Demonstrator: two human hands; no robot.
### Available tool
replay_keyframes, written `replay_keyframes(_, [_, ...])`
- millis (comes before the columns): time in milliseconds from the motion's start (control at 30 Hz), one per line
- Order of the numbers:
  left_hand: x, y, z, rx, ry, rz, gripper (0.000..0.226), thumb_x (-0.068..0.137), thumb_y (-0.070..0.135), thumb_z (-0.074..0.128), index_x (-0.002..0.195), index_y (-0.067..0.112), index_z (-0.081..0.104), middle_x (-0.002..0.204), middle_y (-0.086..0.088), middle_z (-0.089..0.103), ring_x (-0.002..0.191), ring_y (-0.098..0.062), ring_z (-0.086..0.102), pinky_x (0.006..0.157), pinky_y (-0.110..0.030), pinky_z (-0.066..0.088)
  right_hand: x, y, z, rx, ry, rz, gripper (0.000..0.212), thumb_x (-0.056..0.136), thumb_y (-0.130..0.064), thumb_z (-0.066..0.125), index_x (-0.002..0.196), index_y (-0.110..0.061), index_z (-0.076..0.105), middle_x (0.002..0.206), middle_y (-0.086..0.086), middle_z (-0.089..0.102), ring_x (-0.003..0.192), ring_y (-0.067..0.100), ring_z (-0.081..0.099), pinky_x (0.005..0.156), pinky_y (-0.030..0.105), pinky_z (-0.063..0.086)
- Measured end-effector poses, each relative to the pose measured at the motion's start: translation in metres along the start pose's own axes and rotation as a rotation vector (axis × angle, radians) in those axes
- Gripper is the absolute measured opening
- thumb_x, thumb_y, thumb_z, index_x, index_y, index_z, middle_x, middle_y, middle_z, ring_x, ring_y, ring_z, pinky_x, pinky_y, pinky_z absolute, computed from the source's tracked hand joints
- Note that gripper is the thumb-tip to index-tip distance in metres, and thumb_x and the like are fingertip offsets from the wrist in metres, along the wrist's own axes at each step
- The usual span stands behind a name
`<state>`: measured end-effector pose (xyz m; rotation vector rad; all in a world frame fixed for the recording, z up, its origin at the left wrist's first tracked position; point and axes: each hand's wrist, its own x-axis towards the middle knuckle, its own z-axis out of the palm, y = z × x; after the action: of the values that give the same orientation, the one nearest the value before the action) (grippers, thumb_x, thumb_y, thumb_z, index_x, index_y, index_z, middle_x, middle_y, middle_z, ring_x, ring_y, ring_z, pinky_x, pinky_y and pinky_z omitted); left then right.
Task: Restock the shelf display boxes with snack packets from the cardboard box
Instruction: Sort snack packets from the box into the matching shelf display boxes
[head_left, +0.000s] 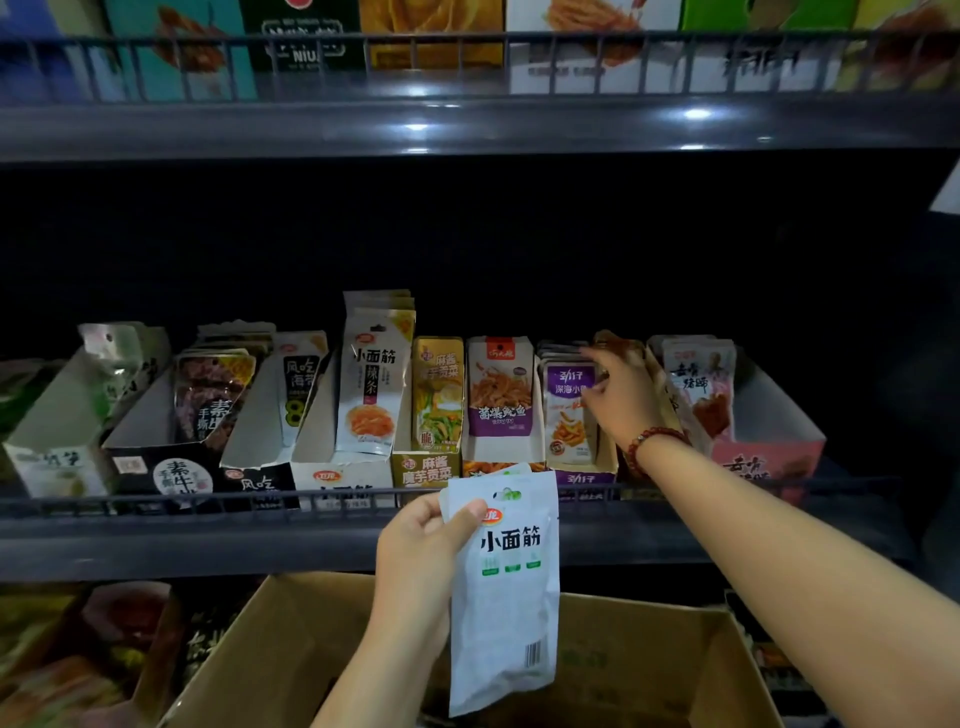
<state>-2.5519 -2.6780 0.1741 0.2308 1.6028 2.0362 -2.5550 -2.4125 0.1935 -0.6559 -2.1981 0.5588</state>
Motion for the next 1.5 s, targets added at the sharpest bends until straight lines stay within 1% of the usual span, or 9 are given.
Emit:
replay_keyframes(200, [-0.005, 0.000, 0.002, -0.061, 0.008, -0.017, 0.015, 0.087, 0.006, 0.066, 0.102, 0.004, 0.062, 0.083, -0.014, 0.076, 0.074, -0.028, 0.074, 0.060, -0.038, 0.061, -0.020, -0.015, -0.017, 0.104, -0.001, 0.030, 0.041, 0.089, -0.006, 0.060, 0.128, -0.018, 0.054, 0.119, 0.010, 0.054, 0.064, 0.000, 0.049, 0.053, 0.005, 0.038])
replay_keyframes(267, [-0.009, 0.000, 0.003, -0.088, 0.006, -0.035, 0.015, 0.088, 0.006, 0.065, 0.102, 0.004, 0.062, 0.083, -0.014, 0.075, 0.072, -0.027, 0.074, 0.058, -0.037, 0.061, -0.037, -0.025, -0.029, 0.185, -0.052, 0.070, 0.035, 0.091, -0.011, 0.060, 0.125, -0.019, 0.056, 0.098, 0.000, 0.057, 0.064, -0.001, 0.047, 0.049, 0.004, 0.039])
replay_keyframes(367, [-0.018, 0.000, 0.005, -0.105, -0.010, -0.053, 0.018, 0.087, 0.006, 0.065, 0.104, 0.001, 0.062, 0.083, -0.015, 0.075, 0.071, -0.027, 0.074, 0.059, -0.037, 0.061, -0.070, -0.041, -0.048, 0.277, -0.165, 0.087, 0.026, 0.092, -0.018, 0.059, 0.118, -0.019, 0.060, 0.096, -0.002, 0.058, 0.064, 0.004, 0.048, 0.047, 0.007, 0.041])
replay_keyframes(567, [-0.048, 0.005, 0.003, -0.188, -0.100, -0.075, 0.026, 0.082, 0.003, 0.067, 0.107, -0.001, 0.062, 0.088, -0.020, 0.074, 0.070, -0.028, 0.073, 0.057, -0.037, 0.061, -0.144, -0.064, -0.078, 0.565, -0.553, 0.211, 0.039, 0.084, -0.056, 0.049, 0.117, -0.037, 0.056, 0.112, -0.018, 0.064, 0.100, 0.001, 0.062, 0.081, 0.020, 0.051])
replay_keyframes(700, [-0.068, 0.007, -0.002, -0.297, -0.169, -0.101, 0.044, 0.067, 0.003, 0.069, 0.110, -0.001, 0.062, 0.096, -0.025, 0.072, 0.074, -0.035, 0.073, 0.052, -0.041, 0.059, -0.190, -0.065, -0.083, 0.605, -0.741, 0.258, 0.044, 0.067, -0.037, 0.078, 0.108, -0.031, 0.062, 0.103, -0.014, 0.072, 0.095, 0.003, 0.067, 0.075, 0.024, 0.055])
replay_keyframes(967, [-0.083, -0.010, -0.025, 0.009, -0.424, -0.142, 0.035, 0.095, 0.021, 0.050, 0.127, 0.010, 0.059, 0.120, -0.011, 0.069, 0.111, -0.029, 0.065, 0.096, -0.047, 0.051, -0.220, -0.063, -0.071, 0.980, -0.535, 0.396, 0.035, 0.078, -0.008, 0.065, 0.113, -0.005, 0.058, 0.105, 0.009, 0.072, 0.097, 0.025, 0.069, 0.078, 0.032, 0.057])
replay_keyframes(1067, [-0.085, -0.018, -0.033, 0.079, -0.436, -0.122, 0.031, 0.096, 0.011, 0.049, 0.125, 0.014, 0.059, 0.118, -0.008, 0.070, 0.109, -0.027, 0.067, 0.083, -0.041, 0.057, -0.226, -0.063, -0.066, 0.931, -0.492, 0.400, 0.031, 0.081, -0.006, 0.066, 0.111, -0.008, 0.060, 0.106, 0.007, 0.072, 0.098, 0.023, 0.069, 0.083, 0.038, 0.057])
replay_keyframes(1300, [-0.077, -0.031, -0.045, 0.115, -0.284, -0.109, 0.043, 0.076, 0.000, 0.068, 0.118, 0.007, 0.064, 0.108, -0.014, 0.072, 0.103, -0.033, 0.068, 0.094, -0.048, 0.050, -0.228, -0.061, -0.064, 0.699, -0.409, 0.397, 0.017, 0.083, -0.009, 0.071, 0.097, -0.017, 0.069, 0.093, -0.004, 0.075, 0.085, 0.012, 0.072, 0.075, 0.031, 0.058])
replay_keyframes(1500, [-0.069, -0.035, -0.050, 0.096, -0.067, -0.056, 0.022, 0.095, 0.008, 0.055, 0.112, 0.011, 0.068, 0.101, -0.009, 0.075, 0.098, -0.029, 0.069, 0.092, -0.047, 0.052, -0.222, -0.058, -0.068, 0.594, -0.250, 0.459, 0.007, 0.088, -0.018, 0.066, 0.090, -0.023, 0.071, 0.085, -0.010, 0.075, 0.080, 0.009, 0.071, 0.069, 0.029, 0.058])
